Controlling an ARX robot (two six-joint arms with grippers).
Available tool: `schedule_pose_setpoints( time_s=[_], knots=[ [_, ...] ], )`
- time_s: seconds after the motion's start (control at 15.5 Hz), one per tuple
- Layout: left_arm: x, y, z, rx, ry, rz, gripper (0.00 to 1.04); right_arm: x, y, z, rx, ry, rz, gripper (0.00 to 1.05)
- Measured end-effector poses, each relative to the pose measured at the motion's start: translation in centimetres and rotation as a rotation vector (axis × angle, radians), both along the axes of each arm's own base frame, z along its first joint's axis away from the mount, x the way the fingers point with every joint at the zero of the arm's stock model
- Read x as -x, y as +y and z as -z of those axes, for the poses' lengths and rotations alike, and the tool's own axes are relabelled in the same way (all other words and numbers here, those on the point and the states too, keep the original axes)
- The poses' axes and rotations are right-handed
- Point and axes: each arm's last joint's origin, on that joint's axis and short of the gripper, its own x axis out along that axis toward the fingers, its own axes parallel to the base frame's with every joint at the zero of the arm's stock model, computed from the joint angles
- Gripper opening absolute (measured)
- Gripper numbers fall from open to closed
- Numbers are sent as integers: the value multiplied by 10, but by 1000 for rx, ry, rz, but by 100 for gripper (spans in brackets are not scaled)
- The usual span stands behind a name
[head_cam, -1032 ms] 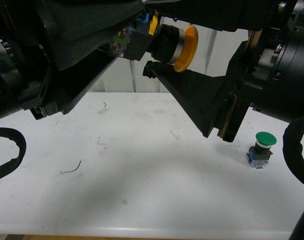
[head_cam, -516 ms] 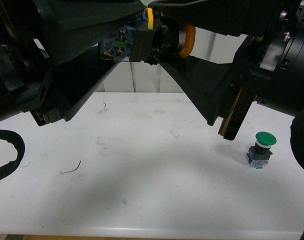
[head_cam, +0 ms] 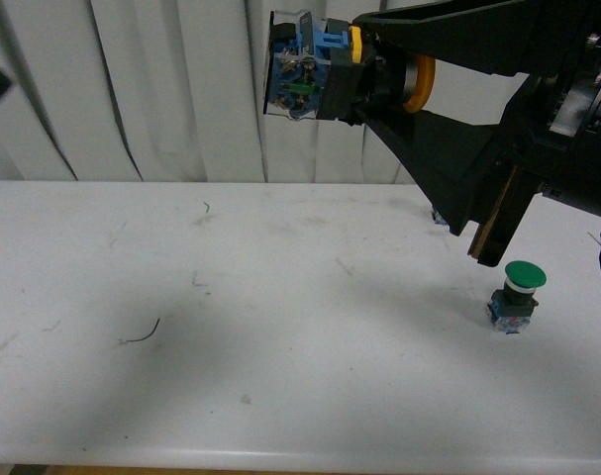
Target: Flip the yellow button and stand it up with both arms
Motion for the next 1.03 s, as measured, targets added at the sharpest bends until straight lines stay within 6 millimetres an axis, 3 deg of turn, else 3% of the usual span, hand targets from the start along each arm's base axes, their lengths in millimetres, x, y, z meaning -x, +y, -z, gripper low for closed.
schedule_pose_setpoints(
  time_s=[0.39,0.45,0.58,0.71,0.84,0.9,1.03],
  knots=[
    [66,21,-18,-350,-46,-247,98,-1,-1,-1,5,-11,7,36],
    [94,17,-23,-550,-67,-378,86,-2,-1,-3,5,-24,7,36],
    [93,20,-7,-670,-48,-510,63,-2,-1,-6,3,-38,7,36],
    [93,22,15,-718,-43,-493,36,-1,-1,-10,1,-55,7,36],
    [93,28,20,-716,-54,-516,10,0,-1,-13,7,-75,10,36],
    [93,32,25,-721,-63,-487,2,0,-2,-13,9,-81,11,36],
    [93,39,33,-723,-50,-511,2,0,-2,-13,16,-86,12,36]
  ],
)
